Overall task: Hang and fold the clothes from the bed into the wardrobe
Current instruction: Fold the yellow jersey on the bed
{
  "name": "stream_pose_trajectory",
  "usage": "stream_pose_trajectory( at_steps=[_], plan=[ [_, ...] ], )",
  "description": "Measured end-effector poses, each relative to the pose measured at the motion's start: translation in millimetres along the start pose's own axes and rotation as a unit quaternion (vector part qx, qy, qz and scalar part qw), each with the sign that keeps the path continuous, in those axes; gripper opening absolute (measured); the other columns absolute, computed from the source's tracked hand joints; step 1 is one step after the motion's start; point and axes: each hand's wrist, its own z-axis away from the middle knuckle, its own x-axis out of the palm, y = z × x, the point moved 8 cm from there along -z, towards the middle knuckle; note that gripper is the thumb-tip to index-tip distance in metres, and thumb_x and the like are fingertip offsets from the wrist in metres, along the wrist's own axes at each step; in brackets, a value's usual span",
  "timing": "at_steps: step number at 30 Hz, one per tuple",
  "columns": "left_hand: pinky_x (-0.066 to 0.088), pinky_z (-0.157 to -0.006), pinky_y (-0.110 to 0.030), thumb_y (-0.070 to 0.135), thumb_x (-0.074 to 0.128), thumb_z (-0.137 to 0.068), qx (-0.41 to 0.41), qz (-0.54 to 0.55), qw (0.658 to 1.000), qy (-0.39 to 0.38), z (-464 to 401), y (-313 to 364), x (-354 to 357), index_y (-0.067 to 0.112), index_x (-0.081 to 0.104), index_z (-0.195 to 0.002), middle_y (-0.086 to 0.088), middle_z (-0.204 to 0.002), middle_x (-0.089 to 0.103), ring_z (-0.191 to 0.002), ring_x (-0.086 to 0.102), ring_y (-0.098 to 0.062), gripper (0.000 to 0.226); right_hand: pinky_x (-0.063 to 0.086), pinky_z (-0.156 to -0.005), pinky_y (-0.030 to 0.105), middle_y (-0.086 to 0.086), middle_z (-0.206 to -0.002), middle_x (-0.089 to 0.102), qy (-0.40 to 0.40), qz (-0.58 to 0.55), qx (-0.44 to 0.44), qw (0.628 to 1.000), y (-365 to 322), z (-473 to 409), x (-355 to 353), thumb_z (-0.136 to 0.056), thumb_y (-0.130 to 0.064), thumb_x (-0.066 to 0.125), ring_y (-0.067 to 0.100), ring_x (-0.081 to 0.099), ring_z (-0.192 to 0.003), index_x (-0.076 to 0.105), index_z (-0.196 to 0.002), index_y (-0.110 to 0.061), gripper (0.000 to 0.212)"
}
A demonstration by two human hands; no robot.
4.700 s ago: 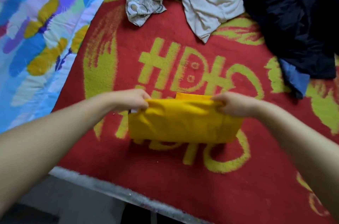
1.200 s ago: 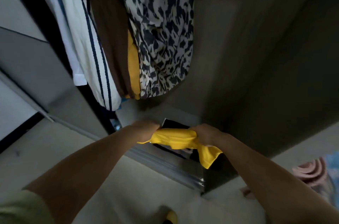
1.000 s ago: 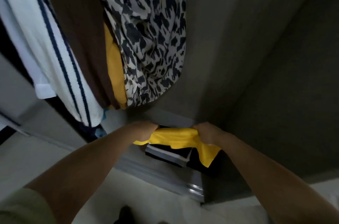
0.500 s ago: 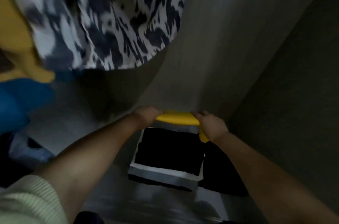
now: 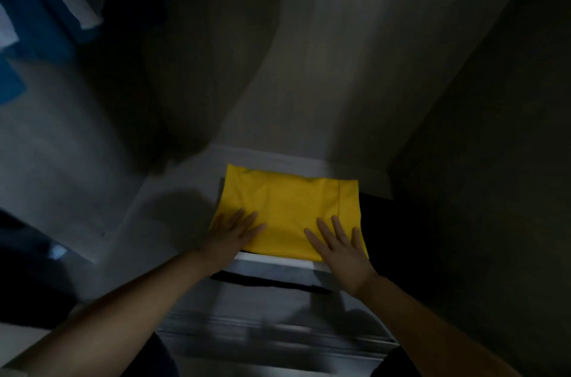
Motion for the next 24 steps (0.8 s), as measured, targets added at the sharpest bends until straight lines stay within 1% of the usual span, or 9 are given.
stream_pose_trajectory(
  at_steps=[2,4,6,8,12,16,19,22,24],
  plan=[
    [0.025,-0.112,-0.046,-0.002,0.047,-0.084,0.006,0.007,0.998,-0.07,1,-11,22,0.036,-0.041,-0.133,-0.006,-0.16,-0.009,-0.147,-0.001,-0.03,0.109,-0.004,-0.112,0.062,0.003,-0.153,-0.034,-0.038,0.001,-0.023,0.999,2,2,9,-0.095,-0.012,0.051,0.036,-0.033,-0.138,-0.022,-0.149,-0.032,0.092],
    [0.012,-0.114,-0.051,0.019,0.049,-0.091,0.012,0.059,0.989,-0.137,-3,-16,34,0.035,-0.022,-0.147,-0.002,-0.157,-0.026,-0.146,-0.016,-0.028,0.091,-0.006,-0.112,0.062,0.001,-0.154,-0.033,-0.067,-0.018,-0.038,0.997,5,1,9,-0.096,-0.033,0.052,0.033,-0.03,-0.141,-0.02,-0.149,-0.033,0.089],
    [0.004,-0.114,-0.056,0.045,0.044,-0.094,0.006,0.081,0.988,-0.132,-12,-15,26,0.033,-0.007,-0.152,-0.001,-0.158,-0.022,-0.146,-0.016,-0.023,0.078,-0.005,-0.113,0.062,0.0,-0.159,-0.022,-0.059,-0.067,-0.034,0.995,7,-5,-6,-0.097,-0.053,0.04,0.03,-0.022,-0.145,-0.012,-0.152,-0.035,0.078],
    [-0.002,-0.115,-0.053,0.058,0.034,-0.095,-0.016,0.091,0.993,-0.078,-26,-15,6,0.035,0.001,-0.152,0.002,-0.16,-0.015,-0.147,-0.013,-0.018,0.07,-0.005,-0.114,0.06,-0.003,-0.162,-0.009,0.012,-0.113,-0.013,0.993,10,-13,-34,-0.098,-0.056,0.032,0.025,-0.013,-0.148,-0.001,-0.153,-0.037,0.067],
    [-0.003,-0.116,-0.047,0.056,0.029,-0.098,-0.074,0.111,0.988,0.075,-57,-13,-40,0.036,0.008,-0.151,0.003,-0.161,-0.004,-0.148,-0.005,-0.016,0.061,-0.005,-0.114,0.058,-0.003,-0.161,-0.012,0.114,-0.151,0.063,0.98,15,-39,-78,-0.102,-0.047,0.024,0.024,-0.016,-0.147,0.003,-0.153,-0.036,0.056],
    [-0.003,-0.113,-0.055,0.056,0.03,-0.097,-0.156,0.122,0.976,0.093,-82,-20,-28,0.037,0.01,-0.151,0.002,-0.16,0.0,-0.148,-0.001,-0.022,0.06,-0.008,-0.11,0.066,-0.003,-0.159,-0.021,0.087,-0.174,0.136,0.971,22,-63,-57,-0.102,-0.05,0.017,0.026,-0.025,-0.144,-0.002,-0.153,-0.035,0.056],
    [0.01,-0.108,-0.065,0.056,0.038,-0.094,-0.161,0.125,0.976,0.082,-79,-20,2,0.036,0.021,-0.15,-0.002,-0.16,0.013,-0.147,0.012,-0.029,0.061,-0.005,-0.11,0.069,-0.007,-0.158,-0.024,0.046,-0.186,0.173,0.966,31,-61,-9,-0.101,-0.052,0.012,0.027,-0.027,-0.143,-0.012,-0.15,-0.038,0.056],
    [0.034,-0.095,-0.068,0.056,0.035,-0.088,-0.145,0.127,0.977,0.09,-74,-9,24,0.029,0.046,-0.141,-0.007,-0.149,0.041,-0.135,0.04,-0.033,0.06,-0.004,-0.111,0.067,-0.011,-0.154,-0.029,0.064,-0.201,0.171,0.962,35,-62,19,-0.101,-0.053,0.011,0.026,-0.028,-0.143,-0.022,-0.145,-0.039,0.057],
    [0.037,-0.093,-0.067,0.055,0.035,-0.087,-0.147,0.132,0.975,0.101,-74,-7,29,0.028,0.047,-0.14,-0.008,-0.145,0.047,-0.132,0.045,-0.032,0.06,-0.003,-0.112,0.067,-0.014,-0.15,-0.033,0.08,-0.205,0.168,0.961,34,-66,26,-0.101,-0.053,0.012,0.026,-0.028,-0.143,-0.025,-0.141,-0.04,0.057]
  ],
)
